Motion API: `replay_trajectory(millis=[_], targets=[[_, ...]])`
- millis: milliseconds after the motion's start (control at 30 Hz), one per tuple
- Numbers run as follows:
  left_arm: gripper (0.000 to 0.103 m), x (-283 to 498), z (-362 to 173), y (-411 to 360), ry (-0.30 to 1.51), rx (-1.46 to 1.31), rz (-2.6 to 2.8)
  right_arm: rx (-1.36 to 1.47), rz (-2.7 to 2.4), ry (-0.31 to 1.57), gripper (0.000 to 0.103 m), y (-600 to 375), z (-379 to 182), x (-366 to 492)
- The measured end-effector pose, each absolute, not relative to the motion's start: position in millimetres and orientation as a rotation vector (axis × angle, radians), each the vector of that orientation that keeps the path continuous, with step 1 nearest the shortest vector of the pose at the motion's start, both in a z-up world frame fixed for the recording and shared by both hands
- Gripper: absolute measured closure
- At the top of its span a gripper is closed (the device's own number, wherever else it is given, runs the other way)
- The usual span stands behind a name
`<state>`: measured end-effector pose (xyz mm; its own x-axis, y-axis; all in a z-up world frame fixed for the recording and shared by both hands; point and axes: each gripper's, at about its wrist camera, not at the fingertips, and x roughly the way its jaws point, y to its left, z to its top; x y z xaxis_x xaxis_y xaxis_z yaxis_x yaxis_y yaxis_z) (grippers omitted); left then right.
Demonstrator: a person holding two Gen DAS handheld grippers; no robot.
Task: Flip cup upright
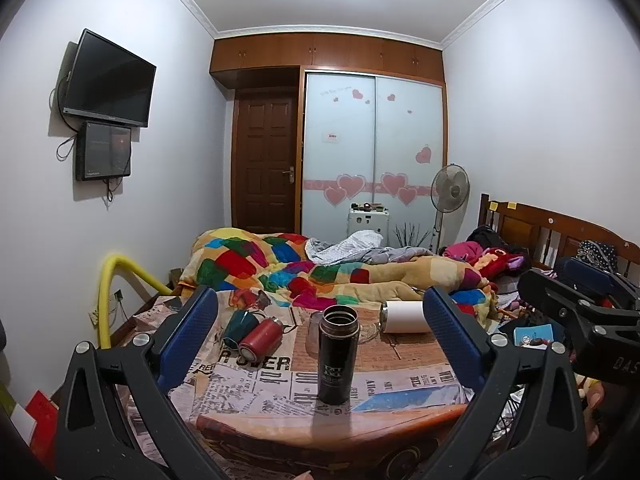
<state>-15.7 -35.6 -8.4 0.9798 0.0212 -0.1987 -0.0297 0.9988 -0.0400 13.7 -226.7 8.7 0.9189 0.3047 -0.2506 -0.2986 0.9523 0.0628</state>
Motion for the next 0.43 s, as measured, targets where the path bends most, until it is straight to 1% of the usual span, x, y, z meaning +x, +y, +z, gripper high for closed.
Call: replay_trajectory(millis=[433], targets=[[0.0,-14,-13,-26,0.203,-0.059,0.032,0.012,0.314,0.283,0.0,-217,5,22]])
